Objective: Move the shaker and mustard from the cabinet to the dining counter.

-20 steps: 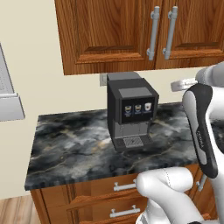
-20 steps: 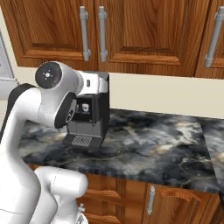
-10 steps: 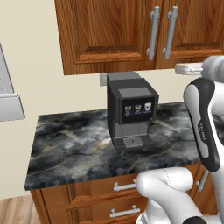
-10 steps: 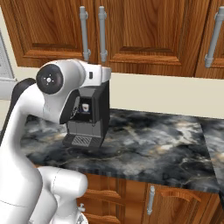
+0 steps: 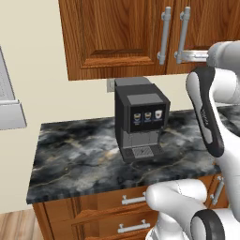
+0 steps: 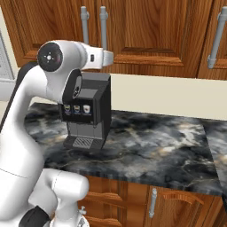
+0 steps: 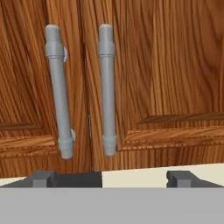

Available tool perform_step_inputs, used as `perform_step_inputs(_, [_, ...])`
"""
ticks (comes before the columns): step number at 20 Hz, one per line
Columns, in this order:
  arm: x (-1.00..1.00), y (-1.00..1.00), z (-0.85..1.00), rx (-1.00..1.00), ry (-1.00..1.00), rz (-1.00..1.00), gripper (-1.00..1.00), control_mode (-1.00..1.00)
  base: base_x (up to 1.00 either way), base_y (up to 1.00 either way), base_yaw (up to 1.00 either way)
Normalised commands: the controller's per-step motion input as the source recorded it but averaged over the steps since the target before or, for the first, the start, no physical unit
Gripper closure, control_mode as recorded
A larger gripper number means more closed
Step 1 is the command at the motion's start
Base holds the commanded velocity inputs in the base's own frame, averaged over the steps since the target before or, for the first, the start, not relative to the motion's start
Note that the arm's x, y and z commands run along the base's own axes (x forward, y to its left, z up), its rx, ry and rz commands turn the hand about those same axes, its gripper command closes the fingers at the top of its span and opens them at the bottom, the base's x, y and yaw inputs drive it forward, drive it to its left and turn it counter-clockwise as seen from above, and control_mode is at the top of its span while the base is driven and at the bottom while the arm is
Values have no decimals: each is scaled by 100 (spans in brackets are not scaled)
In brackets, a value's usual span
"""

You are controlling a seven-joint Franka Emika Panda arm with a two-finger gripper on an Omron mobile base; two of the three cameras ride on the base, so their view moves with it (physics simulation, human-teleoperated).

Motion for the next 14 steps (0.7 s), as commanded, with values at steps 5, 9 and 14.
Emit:
perform_step_inputs(5, [60, 0, 1, 0, 3, 0, -100, -100, 0, 0, 0])
perform_step_inputs(9, [77, 0, 0, 0, 5, 0, -100, -100, 0, 0, 0])
perform_step_inputs(14, [71, 0, 0, 0, 4, 0, -100, -100, 0, 0, 0])
